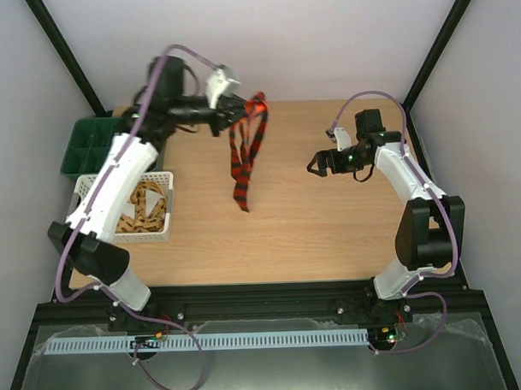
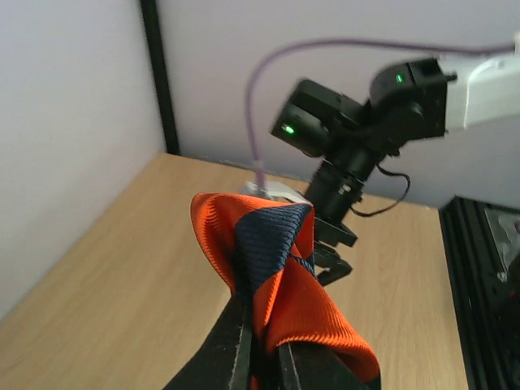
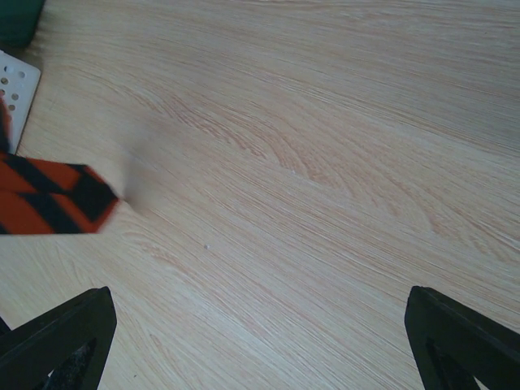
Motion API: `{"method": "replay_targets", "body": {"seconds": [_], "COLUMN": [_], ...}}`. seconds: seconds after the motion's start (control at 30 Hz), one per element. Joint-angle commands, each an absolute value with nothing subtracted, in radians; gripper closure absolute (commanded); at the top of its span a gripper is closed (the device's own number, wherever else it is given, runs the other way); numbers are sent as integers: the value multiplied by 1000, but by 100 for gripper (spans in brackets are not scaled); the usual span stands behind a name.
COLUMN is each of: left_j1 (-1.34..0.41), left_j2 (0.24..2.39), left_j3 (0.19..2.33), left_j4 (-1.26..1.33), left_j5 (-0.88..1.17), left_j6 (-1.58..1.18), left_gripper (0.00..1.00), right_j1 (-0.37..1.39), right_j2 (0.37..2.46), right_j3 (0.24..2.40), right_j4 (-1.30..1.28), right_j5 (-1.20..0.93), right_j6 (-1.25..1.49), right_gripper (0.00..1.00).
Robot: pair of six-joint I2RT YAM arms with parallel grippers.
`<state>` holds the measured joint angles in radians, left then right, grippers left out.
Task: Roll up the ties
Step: Place the tie at the center of the board.
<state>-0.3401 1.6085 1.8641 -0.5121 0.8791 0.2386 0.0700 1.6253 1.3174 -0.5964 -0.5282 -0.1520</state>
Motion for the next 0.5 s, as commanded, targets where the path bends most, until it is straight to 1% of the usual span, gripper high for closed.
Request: {"method": "replay_targets", "body": {"seconds": [0.0, 0.13, 0.2, 0.27, 0.37, 0.47], "left_j1": [-479, -478, -456, -427, -366, -348], "left_j2": [1683, 1754, 1759, 1745, 1678, 1595], "left_j3": [1928, 2013, 2023, 2003, 1853, 1607], "left_j4": [-473, -338, -318, -361, -434, -535], "left_j5": [708, 681, 714, 767, 846, 815], "left_j6": [303, 155, 159, 200, 307, 519], "left_gripper": [98, 98, 98, 98, 98, 98], "right_j1": [65, 52, 43, 40, 37, 36], "right_j2": [1599, 1579, 1571, 1556, 1542, 1541], "right_j3": [1300, 1294, 1290, 1284, 1275, 1262], "right_j4": [-599, -597, -599, -601, -602, -600], "right_j5": [-508, -478, -473, -469, -462, -468], "right_j6": [-134, -130, -127, -132, -143, -151], "right_gripper": [1, 1, 1, 1, 1, 1]}}
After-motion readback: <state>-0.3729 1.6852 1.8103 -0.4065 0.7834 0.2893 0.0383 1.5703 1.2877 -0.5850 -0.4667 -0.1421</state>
